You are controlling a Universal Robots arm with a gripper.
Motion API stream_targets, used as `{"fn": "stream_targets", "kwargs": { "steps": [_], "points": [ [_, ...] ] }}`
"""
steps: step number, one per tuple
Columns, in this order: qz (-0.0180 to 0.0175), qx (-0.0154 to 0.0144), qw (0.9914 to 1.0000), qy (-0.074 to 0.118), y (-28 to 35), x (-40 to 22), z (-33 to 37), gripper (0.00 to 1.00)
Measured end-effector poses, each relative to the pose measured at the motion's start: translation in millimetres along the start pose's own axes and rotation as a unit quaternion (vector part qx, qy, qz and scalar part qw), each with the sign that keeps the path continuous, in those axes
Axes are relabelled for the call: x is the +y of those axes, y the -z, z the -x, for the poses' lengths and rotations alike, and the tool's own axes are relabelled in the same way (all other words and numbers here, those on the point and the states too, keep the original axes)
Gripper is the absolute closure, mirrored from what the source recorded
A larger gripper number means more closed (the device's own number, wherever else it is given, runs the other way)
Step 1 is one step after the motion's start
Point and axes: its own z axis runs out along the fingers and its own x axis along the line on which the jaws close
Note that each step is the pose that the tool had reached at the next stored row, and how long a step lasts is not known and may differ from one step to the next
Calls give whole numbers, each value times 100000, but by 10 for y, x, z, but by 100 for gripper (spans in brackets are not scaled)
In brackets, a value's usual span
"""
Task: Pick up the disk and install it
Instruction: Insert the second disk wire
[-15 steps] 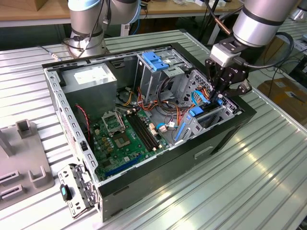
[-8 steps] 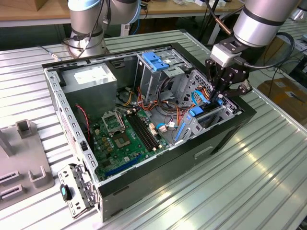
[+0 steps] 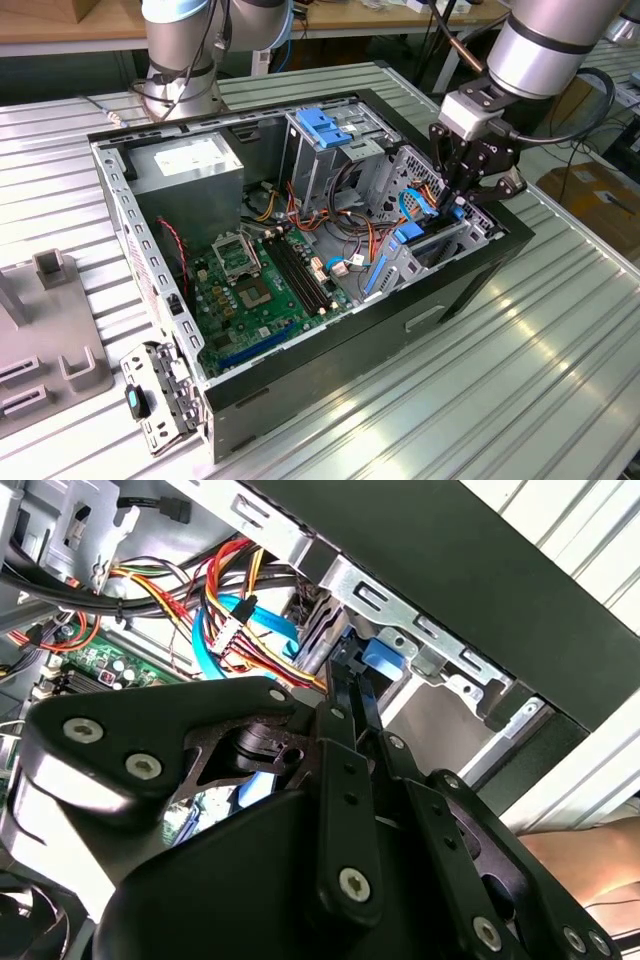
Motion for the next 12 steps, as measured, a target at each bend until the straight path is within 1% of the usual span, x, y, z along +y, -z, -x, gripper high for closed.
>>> {"fn": "stream_targets", "kwargs": {
  "steps": [8,12],
  "points": [
    [-8,28,99999,-384,1,17,-1,83],
    [-1,86,99989,-1467,-1,17,-1,83]
  ]
}}
